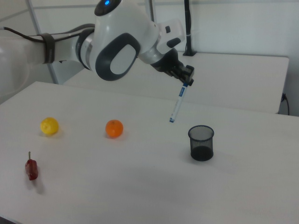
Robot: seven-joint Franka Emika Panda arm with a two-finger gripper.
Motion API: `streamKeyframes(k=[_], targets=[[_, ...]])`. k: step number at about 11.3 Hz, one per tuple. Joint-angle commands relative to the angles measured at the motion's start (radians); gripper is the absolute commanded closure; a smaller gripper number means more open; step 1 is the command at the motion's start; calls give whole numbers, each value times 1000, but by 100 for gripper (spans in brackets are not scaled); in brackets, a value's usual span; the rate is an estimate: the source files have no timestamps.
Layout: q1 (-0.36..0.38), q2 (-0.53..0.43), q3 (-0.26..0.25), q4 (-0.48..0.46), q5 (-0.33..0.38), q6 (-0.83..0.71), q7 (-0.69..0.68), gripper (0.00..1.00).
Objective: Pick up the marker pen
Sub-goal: 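Lift the marker up out of the pen cup, then carry the marker away from the cup and lower it to the table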
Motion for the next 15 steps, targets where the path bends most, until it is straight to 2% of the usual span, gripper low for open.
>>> streamKeyframes(k=[1,4,6,11,15], targets=[[28,-83,-8,-56,15,-268,-130,91],[28,-86,-8,-100,15,-425,-264,91],[28,-85,-8,-163,14,-427,-321,91],[26,-40,-10,-237,11,-407,-368,91],[26,-10,-10,-335,1,-263,-368,90]])
